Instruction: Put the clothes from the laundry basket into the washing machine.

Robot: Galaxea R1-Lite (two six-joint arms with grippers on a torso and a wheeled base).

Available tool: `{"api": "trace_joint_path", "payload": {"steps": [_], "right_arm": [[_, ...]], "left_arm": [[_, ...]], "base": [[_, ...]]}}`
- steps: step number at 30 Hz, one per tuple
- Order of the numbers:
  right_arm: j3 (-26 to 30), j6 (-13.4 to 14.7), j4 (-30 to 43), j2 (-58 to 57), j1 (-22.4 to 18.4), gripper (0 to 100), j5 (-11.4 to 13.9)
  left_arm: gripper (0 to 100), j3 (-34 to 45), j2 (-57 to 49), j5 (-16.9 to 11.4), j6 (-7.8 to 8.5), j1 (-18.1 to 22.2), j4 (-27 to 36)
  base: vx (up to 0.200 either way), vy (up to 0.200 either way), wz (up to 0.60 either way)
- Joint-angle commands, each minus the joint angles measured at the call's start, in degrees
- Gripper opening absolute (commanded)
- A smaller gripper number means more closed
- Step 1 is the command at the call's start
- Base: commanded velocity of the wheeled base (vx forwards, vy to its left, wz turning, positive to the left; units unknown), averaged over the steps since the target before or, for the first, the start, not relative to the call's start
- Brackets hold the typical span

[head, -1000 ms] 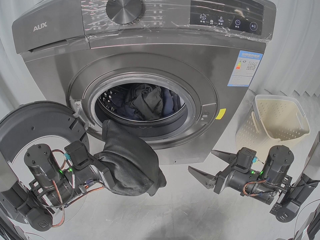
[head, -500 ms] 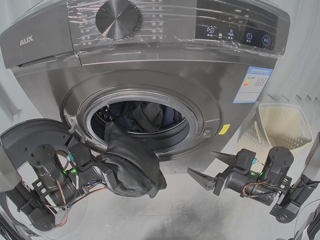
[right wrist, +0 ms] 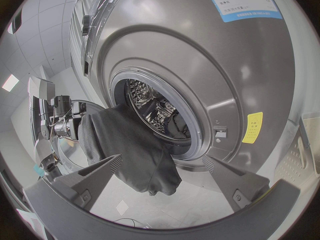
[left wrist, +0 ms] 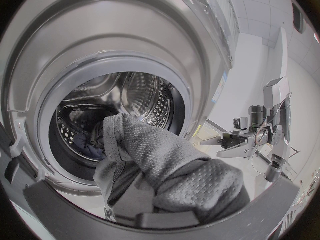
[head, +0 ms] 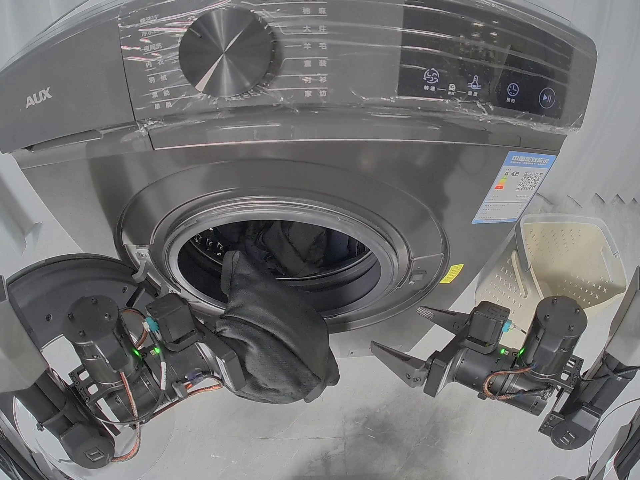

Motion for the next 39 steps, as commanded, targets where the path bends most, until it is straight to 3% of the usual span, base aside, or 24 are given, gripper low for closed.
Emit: {"api": "trace_joint_path", "payload": {"steps": [1, 7, 14, 27, 39], "right_arm": [[0.1, 0.0, 0.0, -0.5, 1.6, 100, 0.0], [0.6, 0.0, 0.0, -1.1, 3.1, 100, 0.0], [0.5, 0.0, 0.0, -2.1, 3.1, 100, 0.0], [0.4, 0.0, 0.0, -2.2, 3.8, 100, 0.0], [0.4, -0.1, 0.0, -2.3, 3.6, 100, 0.0]], "left_arm": [[0, 0.1, -0.7, 0.3, 0.12, -3.3, 0.0], [0, -2.0, 3.0, 1.9, -1.20, -3.9, 0.0], [0, -11.4, 10.1, 2.0, -4.36, -3.0, 0.0], [0, -23.6, 17.6, 4.5, -4.45, -0.2, 0.1], [0, -29.0, 24.4, 4.4, -3.92, 2.2, 0.1]], "base": [[0.000, 0.000, 0.00], [0.000, 0.000, 0.00], [0.000, 0.000, 0.00], [0.000, 0.000, 0.00], [0.000, 0.000, 0.00]]}}
